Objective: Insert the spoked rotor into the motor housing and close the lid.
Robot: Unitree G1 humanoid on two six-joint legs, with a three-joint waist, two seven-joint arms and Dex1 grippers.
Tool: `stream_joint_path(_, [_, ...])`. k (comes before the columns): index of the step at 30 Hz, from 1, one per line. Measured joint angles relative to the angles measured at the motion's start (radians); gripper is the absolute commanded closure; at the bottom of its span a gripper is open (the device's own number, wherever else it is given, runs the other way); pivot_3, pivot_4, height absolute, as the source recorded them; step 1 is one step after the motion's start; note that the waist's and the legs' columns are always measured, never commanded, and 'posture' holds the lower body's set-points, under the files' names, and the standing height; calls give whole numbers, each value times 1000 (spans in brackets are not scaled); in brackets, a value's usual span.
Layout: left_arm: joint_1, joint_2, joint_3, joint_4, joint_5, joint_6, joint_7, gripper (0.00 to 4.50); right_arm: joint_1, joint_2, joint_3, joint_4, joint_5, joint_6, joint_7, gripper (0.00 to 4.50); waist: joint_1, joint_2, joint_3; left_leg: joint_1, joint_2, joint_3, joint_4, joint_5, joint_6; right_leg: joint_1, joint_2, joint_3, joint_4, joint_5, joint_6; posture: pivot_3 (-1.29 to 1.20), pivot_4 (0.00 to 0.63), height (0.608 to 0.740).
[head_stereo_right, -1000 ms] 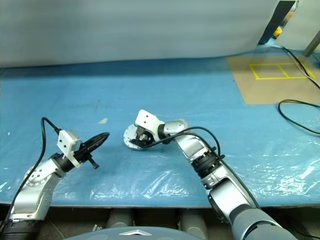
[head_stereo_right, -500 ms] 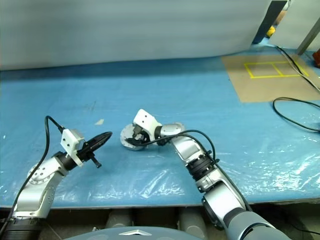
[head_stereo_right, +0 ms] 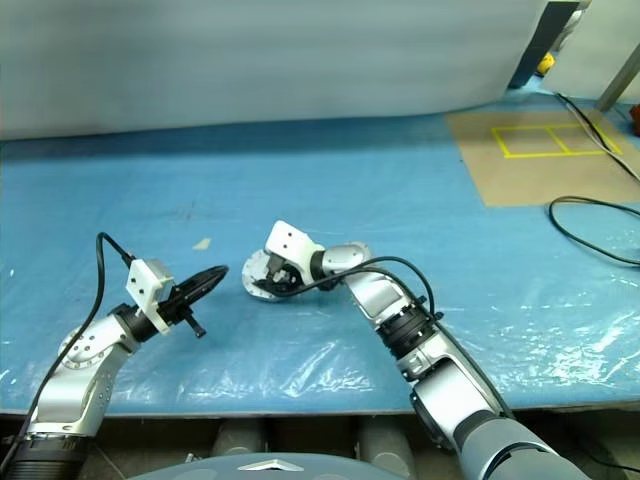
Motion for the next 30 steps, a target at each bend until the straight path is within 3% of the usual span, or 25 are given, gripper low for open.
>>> stream_joint_path(13, [-2,-4,-14,-3,0,4,3,4500,-10,-20,30,3,-22,-24,-25,1554,14,4,-4,3,0,0,-1,0,0,1,-1,0,1,-4,8,0,150,740])
stream_joint_path(22, [4,-7,-26,-8,3,8,4,4500,3,-8,-25,12,2,23,-43,1554,20,4,-4,1,-1,-2,-3,0,0,0,-4,0,1,-4,8,0,150,740])
stream_joint_path(30, [6,-7,-31,-15,3,14,9,4500,20,-72,-32,-43,21,50,15,1554,35,4,-5,0,-5,-1,-3,0,1,3,-9,1,0,-7,13,0,150,740])
